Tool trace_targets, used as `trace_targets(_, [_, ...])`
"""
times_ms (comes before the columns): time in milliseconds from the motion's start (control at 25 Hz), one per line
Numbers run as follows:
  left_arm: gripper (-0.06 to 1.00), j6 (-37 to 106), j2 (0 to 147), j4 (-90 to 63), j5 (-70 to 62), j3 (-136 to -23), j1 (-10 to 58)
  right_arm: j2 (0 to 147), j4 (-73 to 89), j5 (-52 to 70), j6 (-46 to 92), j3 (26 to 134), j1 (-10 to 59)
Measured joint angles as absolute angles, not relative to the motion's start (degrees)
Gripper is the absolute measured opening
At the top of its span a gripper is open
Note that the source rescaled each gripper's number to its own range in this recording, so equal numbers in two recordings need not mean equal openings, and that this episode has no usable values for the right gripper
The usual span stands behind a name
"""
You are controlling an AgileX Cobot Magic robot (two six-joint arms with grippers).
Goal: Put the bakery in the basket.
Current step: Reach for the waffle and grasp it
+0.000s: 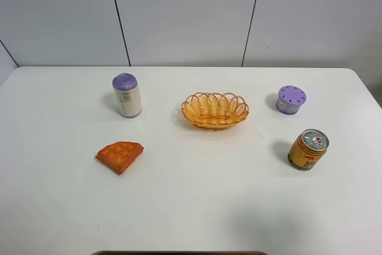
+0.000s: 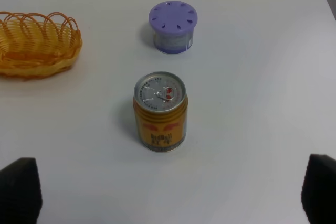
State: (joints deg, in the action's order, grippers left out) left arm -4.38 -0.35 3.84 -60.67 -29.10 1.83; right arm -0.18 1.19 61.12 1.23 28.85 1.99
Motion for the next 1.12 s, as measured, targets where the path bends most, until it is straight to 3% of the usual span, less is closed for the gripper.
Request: trace_targets(1120, [1.00,-4.4,-0.3,3.8,-60.7,-29.1,1.8,-0.2,1.2,61.1,1.2,28.8,2.0])
